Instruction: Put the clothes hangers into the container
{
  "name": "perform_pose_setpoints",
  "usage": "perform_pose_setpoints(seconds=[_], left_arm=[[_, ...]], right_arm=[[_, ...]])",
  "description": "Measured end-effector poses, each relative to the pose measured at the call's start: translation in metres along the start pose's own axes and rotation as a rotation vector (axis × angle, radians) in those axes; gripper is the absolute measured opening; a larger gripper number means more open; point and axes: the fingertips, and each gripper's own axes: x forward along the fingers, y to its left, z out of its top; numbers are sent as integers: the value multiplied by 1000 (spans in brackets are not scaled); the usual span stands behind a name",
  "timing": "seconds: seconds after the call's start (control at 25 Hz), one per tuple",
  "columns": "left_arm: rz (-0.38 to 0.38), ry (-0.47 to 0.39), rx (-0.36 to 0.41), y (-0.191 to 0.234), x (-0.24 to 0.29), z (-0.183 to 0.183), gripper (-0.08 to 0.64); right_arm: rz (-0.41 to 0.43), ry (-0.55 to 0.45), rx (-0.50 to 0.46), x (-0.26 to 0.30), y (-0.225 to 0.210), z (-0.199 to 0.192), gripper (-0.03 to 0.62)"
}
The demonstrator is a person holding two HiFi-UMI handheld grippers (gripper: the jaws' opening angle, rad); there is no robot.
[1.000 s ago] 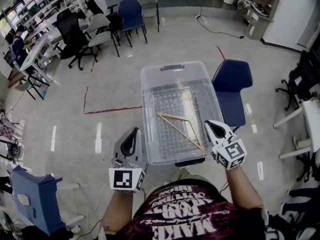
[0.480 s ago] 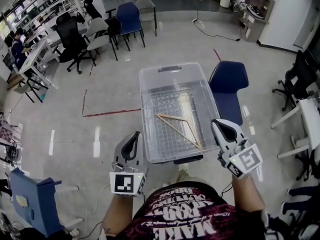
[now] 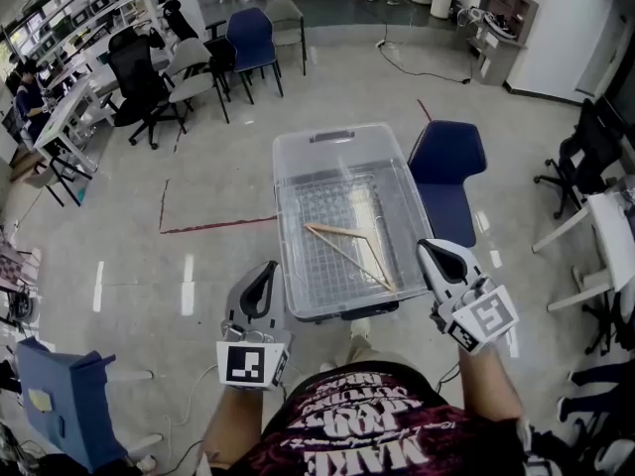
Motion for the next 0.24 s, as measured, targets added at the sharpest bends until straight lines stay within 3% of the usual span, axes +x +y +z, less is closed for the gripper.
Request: perform_pose_setpoints(seconds=[0.24], left_arm=[[-9, 1, -7, -1, -1, -1, 5]], right_arm=[[-3, 8, 6, -2, 2, -1, 3]])
